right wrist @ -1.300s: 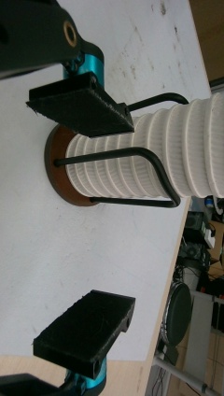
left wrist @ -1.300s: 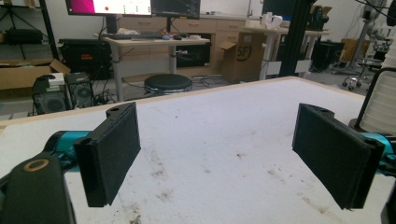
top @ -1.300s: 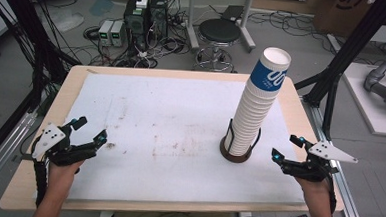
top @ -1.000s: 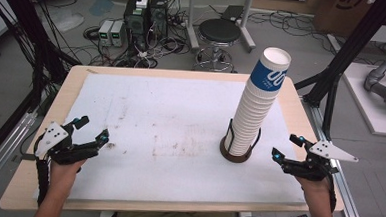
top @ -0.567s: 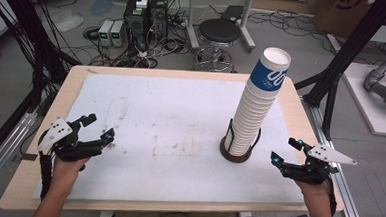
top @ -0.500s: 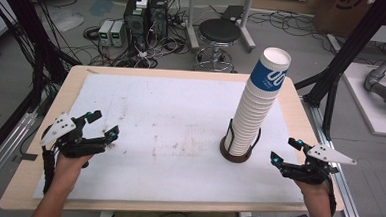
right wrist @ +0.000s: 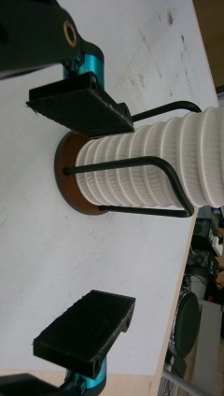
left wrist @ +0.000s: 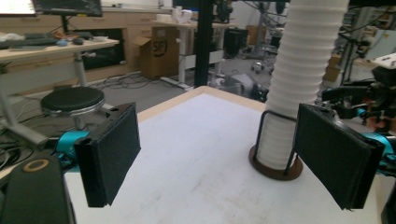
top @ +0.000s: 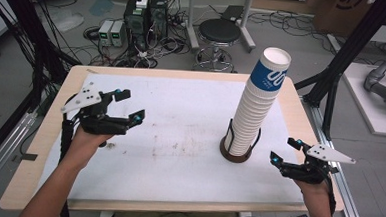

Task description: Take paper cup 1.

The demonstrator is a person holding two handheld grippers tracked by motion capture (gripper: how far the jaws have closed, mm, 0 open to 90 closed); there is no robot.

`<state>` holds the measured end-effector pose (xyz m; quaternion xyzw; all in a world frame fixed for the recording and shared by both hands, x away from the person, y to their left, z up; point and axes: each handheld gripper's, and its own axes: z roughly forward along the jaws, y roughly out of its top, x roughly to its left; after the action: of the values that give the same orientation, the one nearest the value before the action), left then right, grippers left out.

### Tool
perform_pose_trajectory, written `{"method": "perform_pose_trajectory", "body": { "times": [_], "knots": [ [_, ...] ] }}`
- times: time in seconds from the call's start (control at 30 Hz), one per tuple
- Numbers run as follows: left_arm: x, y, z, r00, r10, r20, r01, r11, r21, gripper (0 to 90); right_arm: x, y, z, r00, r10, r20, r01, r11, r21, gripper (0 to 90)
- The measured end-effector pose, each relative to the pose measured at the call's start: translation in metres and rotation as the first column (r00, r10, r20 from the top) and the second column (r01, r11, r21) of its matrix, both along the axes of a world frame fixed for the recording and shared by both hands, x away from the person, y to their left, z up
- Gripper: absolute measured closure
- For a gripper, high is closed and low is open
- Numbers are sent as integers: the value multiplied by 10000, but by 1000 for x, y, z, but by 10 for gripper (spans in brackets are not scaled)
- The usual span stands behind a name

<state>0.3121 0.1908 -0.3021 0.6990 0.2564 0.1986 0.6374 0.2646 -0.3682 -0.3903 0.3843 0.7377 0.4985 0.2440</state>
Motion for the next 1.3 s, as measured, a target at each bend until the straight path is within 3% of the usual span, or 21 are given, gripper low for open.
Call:
{"method": "perform_pose_trajectory", "body": {
  "times": [0.1, 0.23, 0.4, 0.6, 0.8, 0.83, 1.0, 1.13, 1.3],
  "knots": [
    [11, -17, 17, 9991, -417, -3, 417, 9991, -21, 150, 0, 1, 1, 10000, 5, -4, -5, 10000, 23, 152],
    [19, -31, 28, 9974, -716, -31, 716, 9974, 100, 150, 0, 1, 0, 10000, 31, 23, -31, 10000, -13, 152],
    [26, -60, 47, 9900, -1410, 60, 1409, 9898, 210, 150, 2, 1, -1, 10000, 83, -49, -83, 10000, -8, 152],
    [38, -96, 68, 9771, -2128, 75, 2127, 9771, 52, 150, 2, 0, -1, 9999, 96, -61, -96, 10000, 19, 152],
    [48, -132, 84, 9649, -2625, -7, 2624, 9646, 255, 151, 3, -1, -1, 9999, 127, -29, -127, 9999, 70, 152],
    [51, -140, 88, 9602, -2792, -107, 2794, 9600, 183, 150, 3, -2, -1, 9999, 128, -40, -128, 9999, 69, 152],
    [60, -161, 98, 9525, -3035, -267, 3040, 9526, 157, 151, 3, -3, -1, 9999, 122, -56, -122, 9999, 101, 152],
    [70, -185, 106, 9475, -3162, -471, 3187, 9461, 585, 151, 3, -3, -1, 9999, 137, -67, -137, 9998, 118, 152],
    [74, -204, 113, 9436, -3286, -408, 3307, 9416, 640, 150, 3, -2, -2, 9998, 175, -73, -174, 9998, 108, 152]
  ]
}}
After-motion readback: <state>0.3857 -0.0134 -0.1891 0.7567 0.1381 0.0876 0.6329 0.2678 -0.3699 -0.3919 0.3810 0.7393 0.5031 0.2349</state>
